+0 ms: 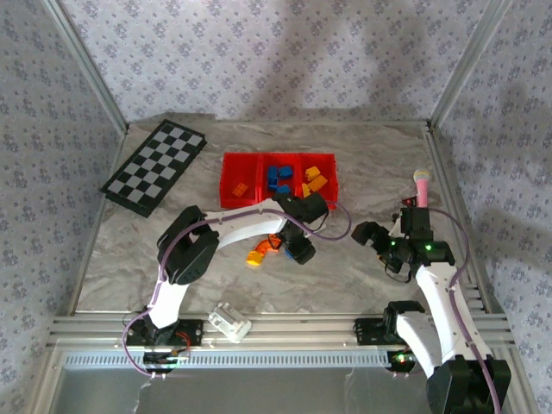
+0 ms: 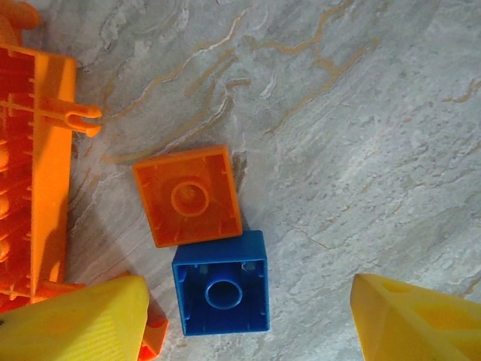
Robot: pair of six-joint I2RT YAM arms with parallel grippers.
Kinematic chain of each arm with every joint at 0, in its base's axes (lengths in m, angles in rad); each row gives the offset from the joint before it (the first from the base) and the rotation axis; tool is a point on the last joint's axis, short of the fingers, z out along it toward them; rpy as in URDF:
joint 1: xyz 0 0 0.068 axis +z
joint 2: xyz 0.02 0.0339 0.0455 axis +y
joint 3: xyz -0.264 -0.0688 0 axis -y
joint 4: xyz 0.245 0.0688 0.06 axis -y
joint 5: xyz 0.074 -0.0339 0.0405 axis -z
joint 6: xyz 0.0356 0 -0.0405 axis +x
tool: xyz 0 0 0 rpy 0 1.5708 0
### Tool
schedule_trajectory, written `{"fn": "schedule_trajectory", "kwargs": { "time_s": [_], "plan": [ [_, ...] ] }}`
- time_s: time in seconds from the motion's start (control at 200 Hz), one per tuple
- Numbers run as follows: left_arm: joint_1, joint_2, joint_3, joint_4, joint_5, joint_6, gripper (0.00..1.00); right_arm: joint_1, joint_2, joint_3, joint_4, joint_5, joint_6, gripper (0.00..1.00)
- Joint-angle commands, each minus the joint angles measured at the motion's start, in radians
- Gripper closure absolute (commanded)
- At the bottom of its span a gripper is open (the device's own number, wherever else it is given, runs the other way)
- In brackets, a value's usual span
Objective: Sort the legos into containers by color
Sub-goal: Pick up the lego from the center of the table.
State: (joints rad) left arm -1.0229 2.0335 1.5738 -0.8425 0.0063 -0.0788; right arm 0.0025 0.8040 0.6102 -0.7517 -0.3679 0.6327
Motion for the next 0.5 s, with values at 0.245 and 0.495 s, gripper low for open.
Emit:
{"fn": "schedule_trajectory", "kwargs": {
  "time_s": [0.245,0.495],
  "plan": [
    [0.012,0.048,-0.007,-0.018,-0.057,-0.031,0.38,-0.002,0.001,-0.003,-0.018,-0.014,0.005,0.00],
    [0.015,0.052,-0.023,-0.002,-0.085,-0.052,0.41,-0.002,-0.001,-0.003,-0.021,-0.014,0.005,0.00]
  ]
}}
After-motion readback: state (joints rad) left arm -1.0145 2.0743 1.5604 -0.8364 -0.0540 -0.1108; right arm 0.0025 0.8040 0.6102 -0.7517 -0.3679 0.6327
